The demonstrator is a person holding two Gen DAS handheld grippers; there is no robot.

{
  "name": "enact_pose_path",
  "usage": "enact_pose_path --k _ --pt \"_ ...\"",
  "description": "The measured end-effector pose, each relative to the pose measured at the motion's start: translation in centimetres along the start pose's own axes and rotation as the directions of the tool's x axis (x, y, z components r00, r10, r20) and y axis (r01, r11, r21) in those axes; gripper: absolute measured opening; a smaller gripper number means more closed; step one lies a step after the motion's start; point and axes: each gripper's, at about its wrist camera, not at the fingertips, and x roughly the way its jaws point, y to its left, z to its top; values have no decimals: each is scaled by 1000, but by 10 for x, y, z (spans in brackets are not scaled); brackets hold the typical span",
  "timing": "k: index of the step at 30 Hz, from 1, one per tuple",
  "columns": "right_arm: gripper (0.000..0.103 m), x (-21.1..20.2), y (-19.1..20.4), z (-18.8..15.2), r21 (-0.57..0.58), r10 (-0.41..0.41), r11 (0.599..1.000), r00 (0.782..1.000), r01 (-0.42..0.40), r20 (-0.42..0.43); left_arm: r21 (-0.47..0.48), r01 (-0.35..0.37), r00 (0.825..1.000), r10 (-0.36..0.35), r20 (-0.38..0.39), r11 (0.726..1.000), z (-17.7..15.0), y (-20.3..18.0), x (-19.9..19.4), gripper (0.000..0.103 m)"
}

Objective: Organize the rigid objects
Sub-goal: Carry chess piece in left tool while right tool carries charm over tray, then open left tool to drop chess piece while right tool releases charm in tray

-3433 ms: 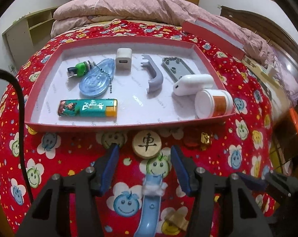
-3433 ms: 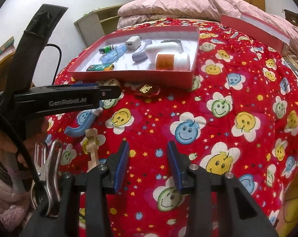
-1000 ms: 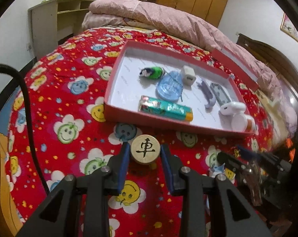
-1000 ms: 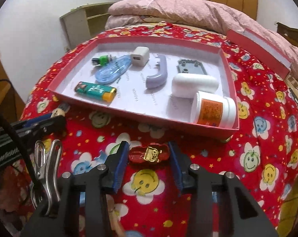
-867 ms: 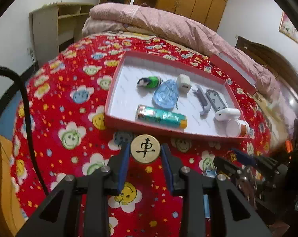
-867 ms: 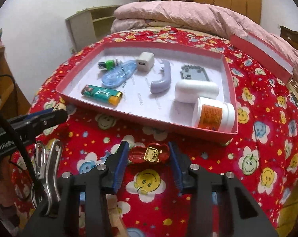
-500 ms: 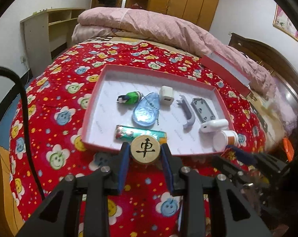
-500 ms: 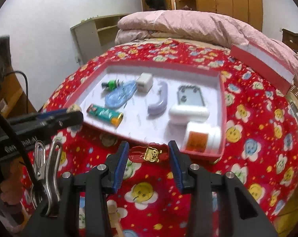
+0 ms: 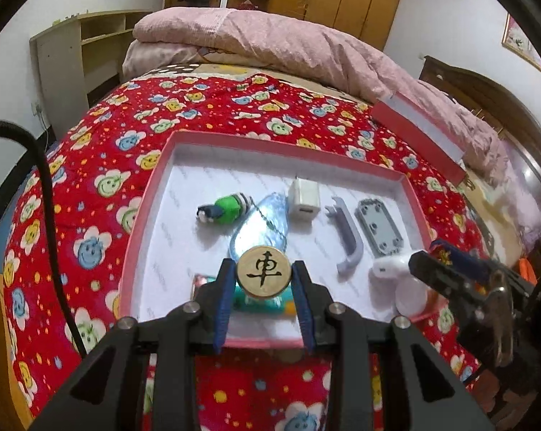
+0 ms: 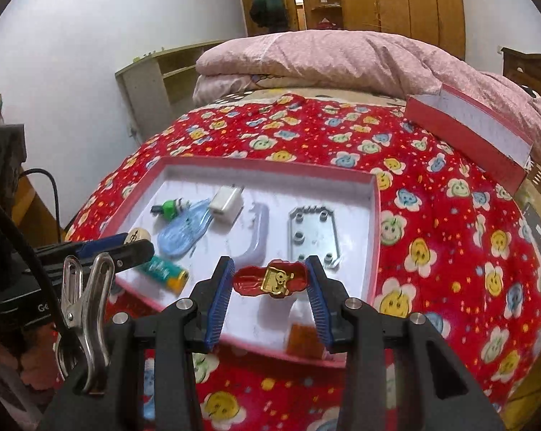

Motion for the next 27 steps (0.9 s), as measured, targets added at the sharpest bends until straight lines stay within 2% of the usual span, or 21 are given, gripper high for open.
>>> enact_pose_path --k 9,15,17,22,27 --pt "42 25 -17 7 28 16 999 1000 -15 -21 15 -26 999 26 -21 1000 11 -5 28 33" --pt "42 38 -24 6 55 29 998 999 -27 -29 42 -32 999 33 -8 999 10 -10 33 33" --pt "42 37 -24 7 56 32 998 999 -30 -30 42 -18 1000 18 -17 999 11 -11 31 35" --pt "46 27 -21 9 46 46 998 999 -45 -16 45 -45 999 46 -10 998 12 -15 24 45" --pt "49 7 -13 11 14 58 998 998 -59 18 41 -57 998 57 -5 998 10 -15 13 46"
